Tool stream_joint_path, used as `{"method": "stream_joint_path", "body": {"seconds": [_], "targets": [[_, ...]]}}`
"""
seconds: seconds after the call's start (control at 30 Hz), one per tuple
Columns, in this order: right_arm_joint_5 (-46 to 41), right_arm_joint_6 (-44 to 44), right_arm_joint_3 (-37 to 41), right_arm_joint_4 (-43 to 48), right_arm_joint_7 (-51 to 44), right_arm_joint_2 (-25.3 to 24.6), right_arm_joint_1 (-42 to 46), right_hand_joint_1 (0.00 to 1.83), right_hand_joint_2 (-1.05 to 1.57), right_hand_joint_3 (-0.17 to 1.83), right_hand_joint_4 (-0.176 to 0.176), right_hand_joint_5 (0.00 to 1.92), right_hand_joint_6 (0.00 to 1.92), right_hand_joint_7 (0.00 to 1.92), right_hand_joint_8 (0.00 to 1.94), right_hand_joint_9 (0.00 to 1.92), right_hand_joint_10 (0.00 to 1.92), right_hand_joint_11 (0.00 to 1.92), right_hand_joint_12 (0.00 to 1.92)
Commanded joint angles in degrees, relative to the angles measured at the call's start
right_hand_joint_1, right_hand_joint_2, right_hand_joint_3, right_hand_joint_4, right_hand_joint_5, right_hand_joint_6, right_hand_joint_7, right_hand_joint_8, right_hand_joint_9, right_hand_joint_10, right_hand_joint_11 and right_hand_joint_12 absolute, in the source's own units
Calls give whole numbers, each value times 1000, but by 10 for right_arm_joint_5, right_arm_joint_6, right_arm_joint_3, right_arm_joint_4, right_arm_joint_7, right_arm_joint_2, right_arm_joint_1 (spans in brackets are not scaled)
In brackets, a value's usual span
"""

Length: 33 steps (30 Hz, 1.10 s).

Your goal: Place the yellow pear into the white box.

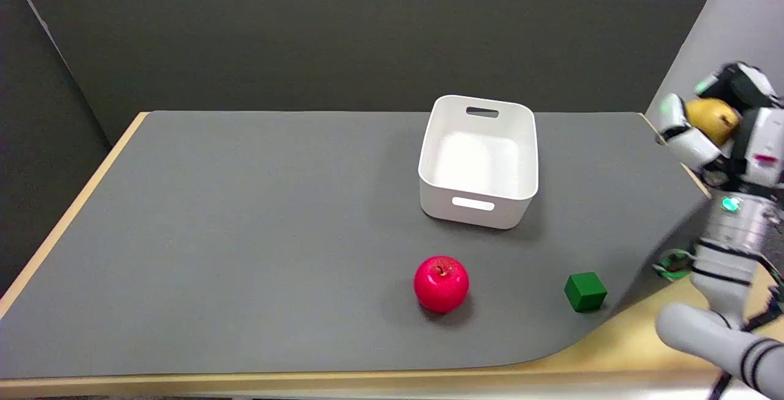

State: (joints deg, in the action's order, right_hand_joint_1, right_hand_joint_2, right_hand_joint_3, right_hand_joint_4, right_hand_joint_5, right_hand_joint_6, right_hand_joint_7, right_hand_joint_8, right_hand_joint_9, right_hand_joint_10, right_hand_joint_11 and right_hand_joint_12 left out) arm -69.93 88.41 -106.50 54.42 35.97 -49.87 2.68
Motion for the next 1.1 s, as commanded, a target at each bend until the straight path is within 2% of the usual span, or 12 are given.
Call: {"method": "stream_joint_path", "body": {"seconds": [0.03,0.23,0.3,0.6,1.1], "targets": [[135,-143,-129,-25,-52,-81,-248,1101,797,707,67,788,1921,626,1941,1007,1921,707,1921],[186,-202,-139,-52,-57,-140,-281,1100,800,708,63,783,1921,624,1941,999,1921,700,1921],[196,-220,-139,-48,-96,-148,-284,1100,801,707,62,779,1921,622,1941,995,1921,693,1921],[209,-307,-148,-7,-204,-150,-285,1093,811,702,55,754,1921,600,1941,956,1921,636,1921],[209,-401,-140,1,-218,-145,-285,1090,794,708,69,812,1921,638,1941,978,1921,666,1921]]}}
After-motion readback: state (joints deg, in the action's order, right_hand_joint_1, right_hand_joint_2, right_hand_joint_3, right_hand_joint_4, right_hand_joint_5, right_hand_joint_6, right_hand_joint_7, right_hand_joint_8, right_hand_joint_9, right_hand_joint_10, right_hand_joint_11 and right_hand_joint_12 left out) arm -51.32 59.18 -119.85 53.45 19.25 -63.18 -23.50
